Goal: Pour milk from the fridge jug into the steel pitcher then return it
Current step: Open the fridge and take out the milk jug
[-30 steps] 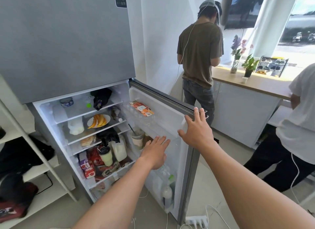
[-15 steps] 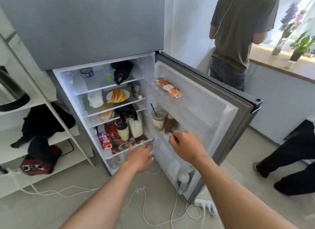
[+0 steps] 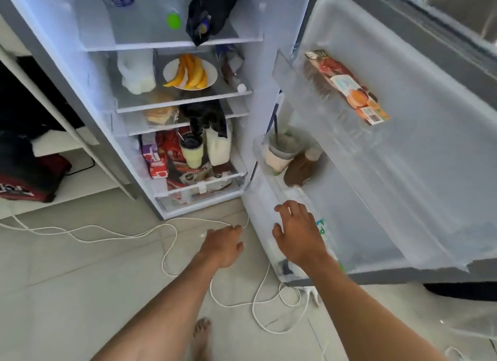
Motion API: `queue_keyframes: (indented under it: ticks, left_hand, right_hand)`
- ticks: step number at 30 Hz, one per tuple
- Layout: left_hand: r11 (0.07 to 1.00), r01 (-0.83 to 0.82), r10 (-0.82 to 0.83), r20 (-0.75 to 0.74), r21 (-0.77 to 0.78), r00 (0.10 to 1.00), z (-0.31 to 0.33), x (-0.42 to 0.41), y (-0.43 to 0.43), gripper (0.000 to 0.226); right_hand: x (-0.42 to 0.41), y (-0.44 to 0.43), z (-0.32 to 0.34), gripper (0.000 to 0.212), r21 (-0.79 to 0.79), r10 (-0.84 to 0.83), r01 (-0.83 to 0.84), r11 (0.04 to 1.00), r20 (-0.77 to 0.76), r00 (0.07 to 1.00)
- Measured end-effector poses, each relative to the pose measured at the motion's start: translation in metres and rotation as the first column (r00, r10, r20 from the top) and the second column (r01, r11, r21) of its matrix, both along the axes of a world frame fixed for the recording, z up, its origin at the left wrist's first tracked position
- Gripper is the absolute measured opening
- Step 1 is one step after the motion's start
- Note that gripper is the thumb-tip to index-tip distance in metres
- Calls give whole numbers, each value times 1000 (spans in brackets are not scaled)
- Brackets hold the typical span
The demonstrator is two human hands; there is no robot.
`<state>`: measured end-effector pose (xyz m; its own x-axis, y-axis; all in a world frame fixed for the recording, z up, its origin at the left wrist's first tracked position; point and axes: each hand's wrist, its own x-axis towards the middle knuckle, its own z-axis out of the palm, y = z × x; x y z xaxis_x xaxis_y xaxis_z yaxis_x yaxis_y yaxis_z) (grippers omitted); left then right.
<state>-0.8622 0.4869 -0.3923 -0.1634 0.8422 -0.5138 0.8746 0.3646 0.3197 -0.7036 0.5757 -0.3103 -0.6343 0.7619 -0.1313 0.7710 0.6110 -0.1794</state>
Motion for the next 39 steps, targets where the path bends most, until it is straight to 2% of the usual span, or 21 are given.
queue_keyframes:
  ticks: [5, 8, 14, 19, 24, 27, 30, 34, 37, 39]
  left_hand:
    - [1000, -10, 12, 71, -25, 997, -59, 11, 20, 42]
    - [1000, 6, -4, 105, -14, 994, -90, 29, 35, 45]
    - [999, 47, -47, 144, 3, 988, -136, 67, 56, 52]
    - [997, 59, -67, 169, 56, 983, -158, 98, 78, 54]
    - [990, -118, 99, 226, 73, 969, -166, 121, 97, 57]
    - [956, -292, 269, 339, 19, 902, -172, 130, 104, 55]
    - [906, -405, 412, 479, -123, 775, -181, 146, 109, 45]
    - [933, -318, 359, 526, -169, 771, -198, 173, 112, 55]
    - [906, -372, 421, 544, -204, 726, -213, 179, 115, 50]
    - [872, -439, 477, 580, -217, 661, -208, 174, 113, 61]
  right_hand:
    - [4, 27, -33, 62, 137, 69, -99, 986, 210, 975]
    - [11, 42, -55, 74, 164, 85, -133, 978, 269, 959]
    - [33, 51, -83, 79, 182, 141, -189, 965, 250, 958]
    - [37, 53, -90, 77, 205, 95, -149, 967, 251, 963]
    - [44, 56, -93, 80, 214, 95, -154, 965, 263, 960]
    - [46, 59, -93, 83, 232, 85, -154, 960, 283, 955]
    - [51, 61, -92, 85, 222, 91, -157, 962, 282, 955]
    - [54, 63, -93, 87, 230, 93, -157, 960, 266, 959]
    - [56, 66, -93, 87, 240, 109, -173, 955, 258, 960]
    - [57, 67, -92, 86, 228, 123, -183, 956, 253, 960]
